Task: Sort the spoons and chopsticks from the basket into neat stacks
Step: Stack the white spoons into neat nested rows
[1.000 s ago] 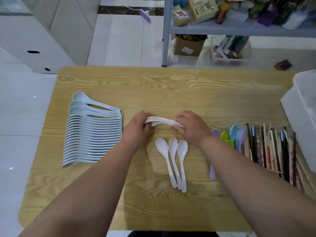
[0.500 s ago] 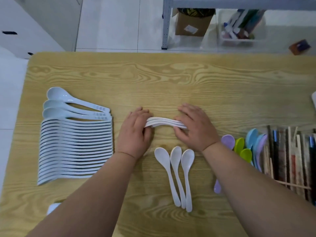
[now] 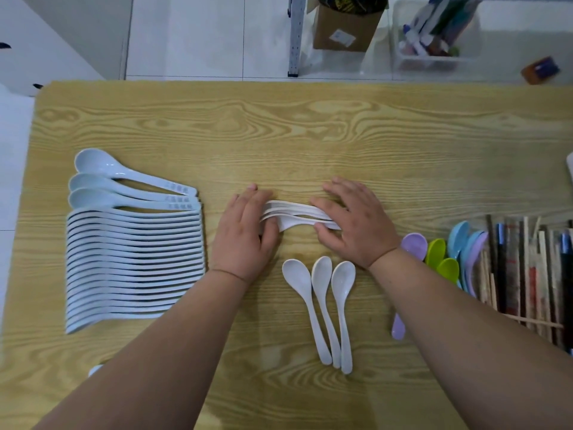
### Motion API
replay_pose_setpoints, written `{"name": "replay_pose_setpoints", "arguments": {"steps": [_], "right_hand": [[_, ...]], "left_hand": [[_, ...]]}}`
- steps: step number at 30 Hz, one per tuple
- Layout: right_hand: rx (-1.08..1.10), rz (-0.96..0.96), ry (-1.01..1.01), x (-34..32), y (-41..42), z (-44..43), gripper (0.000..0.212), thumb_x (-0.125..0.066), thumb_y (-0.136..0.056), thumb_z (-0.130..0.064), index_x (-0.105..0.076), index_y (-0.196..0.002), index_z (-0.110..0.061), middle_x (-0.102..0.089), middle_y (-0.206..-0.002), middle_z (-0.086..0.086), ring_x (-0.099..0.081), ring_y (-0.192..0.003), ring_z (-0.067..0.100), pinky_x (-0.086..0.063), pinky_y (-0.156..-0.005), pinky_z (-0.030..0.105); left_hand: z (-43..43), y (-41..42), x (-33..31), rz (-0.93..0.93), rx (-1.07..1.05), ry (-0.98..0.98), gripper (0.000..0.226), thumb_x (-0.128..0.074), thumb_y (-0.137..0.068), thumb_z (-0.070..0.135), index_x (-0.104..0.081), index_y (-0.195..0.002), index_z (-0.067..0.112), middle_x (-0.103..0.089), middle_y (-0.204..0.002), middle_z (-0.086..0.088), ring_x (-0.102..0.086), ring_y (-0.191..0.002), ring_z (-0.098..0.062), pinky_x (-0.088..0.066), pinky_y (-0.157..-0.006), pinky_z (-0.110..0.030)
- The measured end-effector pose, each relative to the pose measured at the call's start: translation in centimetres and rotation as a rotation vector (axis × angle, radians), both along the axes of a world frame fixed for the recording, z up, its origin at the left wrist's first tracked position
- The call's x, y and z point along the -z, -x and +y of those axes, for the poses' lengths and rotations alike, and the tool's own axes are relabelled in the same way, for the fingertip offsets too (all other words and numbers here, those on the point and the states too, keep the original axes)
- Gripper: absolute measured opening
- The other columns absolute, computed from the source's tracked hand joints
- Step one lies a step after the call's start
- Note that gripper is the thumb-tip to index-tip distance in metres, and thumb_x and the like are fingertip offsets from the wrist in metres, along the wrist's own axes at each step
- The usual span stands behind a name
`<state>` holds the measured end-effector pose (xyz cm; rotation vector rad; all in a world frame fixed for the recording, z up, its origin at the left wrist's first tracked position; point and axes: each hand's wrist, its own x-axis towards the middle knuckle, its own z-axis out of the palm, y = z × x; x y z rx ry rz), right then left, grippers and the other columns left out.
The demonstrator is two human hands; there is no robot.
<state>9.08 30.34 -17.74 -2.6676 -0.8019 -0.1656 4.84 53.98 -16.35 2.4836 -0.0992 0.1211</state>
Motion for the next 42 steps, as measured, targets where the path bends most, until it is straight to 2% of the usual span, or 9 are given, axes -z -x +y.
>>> {"name": "replay_pose_setpoints", "arguments": {"steps": [5,13,18,22,25,30,34,37,42], "right_hand": [[0.010,0.014,-0.008,0.0,0.0,0.0,0.042,-0.062,-0.090,-0.042,-0.070,-0.125,-0.019,-0.061,-0.133,0.011,-0.051,-0.133,0.033,-0.038,-0.109,0.053],[0.028,0.047,-0.017,-0.3,-0.1,0.1,0.047,-0.056,-0.092,-0.043,-0.066,-0.128,-0.015,-0.061,-0.131,0.008,-0.051,-0.133,0.030,-0.038,-0.110,0.049],[0.028,0.060,-0.023,-0.2,-0.1,0.0,0.045,-0.047,-0.096,-0.037,-0.064,-0.131,-0.014,-0.062,-0.130,0.010,-0.052,-0.131,0.032,-0.039,-0.109,0.048],[0.033,0.266,0.039,-1.9,0.3,0.3,0.058,-0.035,-0.098,-0.044,-0.050,-0.146,-0.015,-0.053,-0.144,0.010,-0.041,-0.141,0.031,-0.032,-0.114,0.052],[0.151,0.450,0.007,-4.8,2.2,1.3,0.068,-0.026,-0.097,-0.052,-0.027,-0.158,-0.021,-0.037,-0.159,0.009,-0.029,-0.148,0.026,-0.021,-0.122,0.045],[0.359,0.269,-0.186,-8.0,10.1,0.2,0.054,-0.053,-0.095,-0.039,-0.054,-0.142,-0.013,-0.052,-0.138,0.010,-0.044,-0.132,0.025,-0.040,-0.109,0.040],[0.396,0.566,0.024,-7.8,16.4,0.7,0.067,-0.062,-0.089,-0.055,-0.044,-0.147,-0.026,-0.049,-0.134,0.001,-0.048,-0.126,0.020,-0.046,-0.093,0.035],[0.382,0.690,0.214,-7.5,18.0,2.0,0.063,-0.056,-0.096,-0.052,-0.034,-0.150,-0.030,-0.047,-0.133,0.005,-0.050,-0.122,0.027,-0.044,-0.082,0.036],[0.448,0.864,0.073,-7.9,17.9,2.8,0.034,-0.051,-0.102,-0.032,-0.044,-0.135,-0.027,-0.059,-0.120,0.010,-0.057,-0.108,0.033,-0.042,-0.076,0.038]], "left_hand": [[0.0,0.2,-0.1,-0.004,-0.045,0.045,0.053,-0.055,-0.091,0.034,-0.054,-0.137,0.009,-0.051,-0.143,-0.010,-0.048,-0.132,-0.025,-0.038,-0.112,-0.035],[-0.2,0.3,0.0,0.034,-0.062,0.062,0.065,-0.051,-0.090,0.041,-0.046,-0.146,0.010,-0.046,-0.149,-0.010,-0.043,-0.139,-0.025,-0.039,-0.113,-0.047],[-0.3,0.6,-0.4,0.041,-0.083,0.075,0.069,-0.050,-0.089,0.043,-0.043,-0.147,0.007,-0.041,-0.153,-0.011,-0.038,-0.143,-0.024,-0.035,-0.116,-0.043],[-0.4,1.3,-1.0,0.094,-0.066,0.102,0.072,-0.048,-0.087,0.044,-0.041,-0.147,0.005,-0.038,-0.154,-0.013,-0.035,-0.144,-0.025,-0.031,-0.118,-0.040],[-0.2,1.5,-2.2,0.120,-0.159,0.175,0.071,-0.050,-0.087,0.042,-0.040,-0.147,0.005,-0.035,-0.152,-0.016,-0.032,-0.143,-0.028,-0.027,-0.120,-0.041],[-1.5,5.2,-4.4,-0.052,-0.339,0.183,0.054,-0.067,-0.085,0.018,-0.047,-0.132,-0.001,-0.050,-0.123,-0.017,-0.051,-0.113,-0.034,-0.042,-0.100,-0.044],[-3.6,8.1,-4.6,0.314,-0.201,0.178,0.056,-0.072,-0.087,0.030,-0.047,-0.134,0.012,-0.052,-0.122,-0.006,-0.055,-0.109,-0.024,-0.048,-0.092,-0.039],[-4.5,7.7,-4.3,0.492,-0.119,0.053,0.031,-0.066,-0.088,0.030,-0.055,-0.113,0.015,-0.058,-0.110,-0.005,-0.057,-0.103,-0.026,-0.042,-0.079,-0.034],[-4.7,7.5,-5.4,0.616,-0.246,0.127,0.017,-0.060,-0.091,0.020,-0.054,-0.103,0.011,-0.060,-0.094,-0.005,-0.056,-0.086,-0.026,-0.036,-0.068,-0.032]]}}
